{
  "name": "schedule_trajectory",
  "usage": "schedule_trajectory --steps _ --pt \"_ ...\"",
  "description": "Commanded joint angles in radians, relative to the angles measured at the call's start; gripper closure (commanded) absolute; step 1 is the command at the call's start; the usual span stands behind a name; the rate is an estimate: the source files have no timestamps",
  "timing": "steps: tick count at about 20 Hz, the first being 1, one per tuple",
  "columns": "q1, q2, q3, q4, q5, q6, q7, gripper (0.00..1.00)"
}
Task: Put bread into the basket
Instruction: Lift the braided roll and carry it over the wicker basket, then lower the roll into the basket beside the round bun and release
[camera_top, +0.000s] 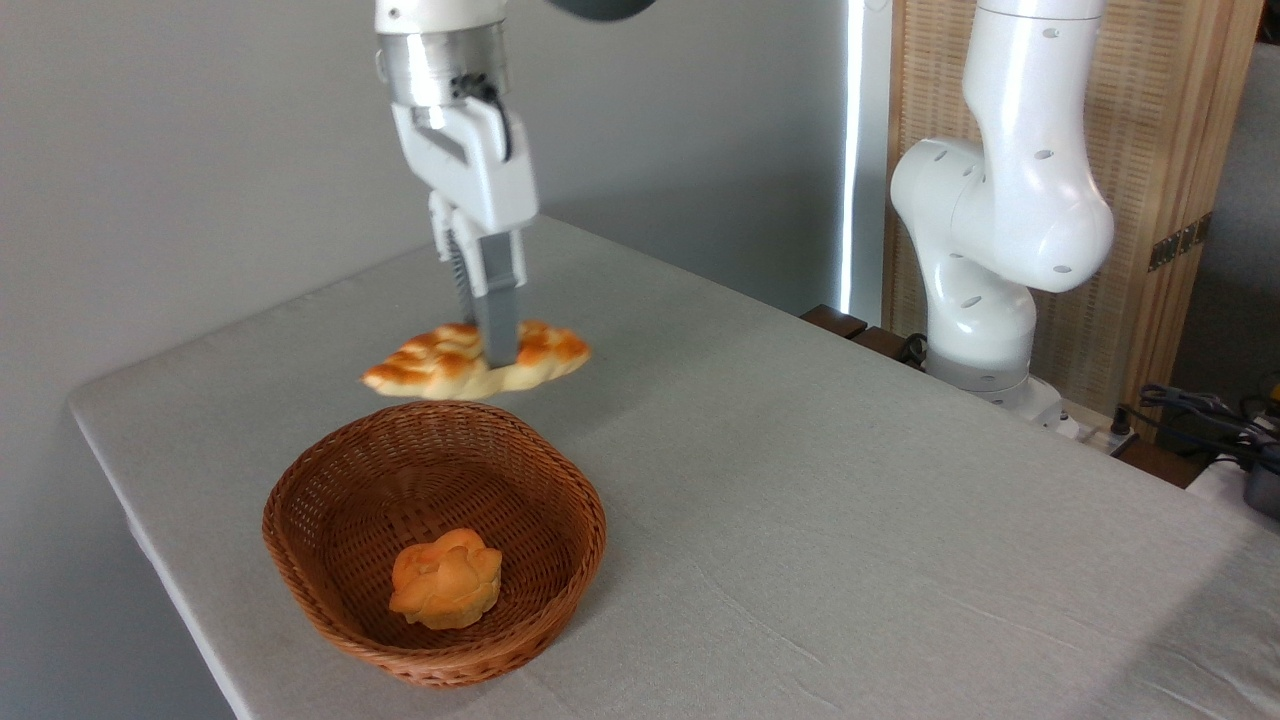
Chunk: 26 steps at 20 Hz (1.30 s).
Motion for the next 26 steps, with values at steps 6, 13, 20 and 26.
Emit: schedule_trajectory --steps 6,13,20,26 --pt "-0.008 0.137 -0.044 0.009 -0.008 0.222 -0.006 0.09" --pt "-0.008 0.17 -0.044 0.008 0.018 0.254 -0.006 0.0" --pt "-0.007 0.167 -0.042 0.008 0.026 0.254 -0.006 0.0" --pt "0.009 0.118 -0.011 0.024 0.012 0.245 -0.017 0.0"
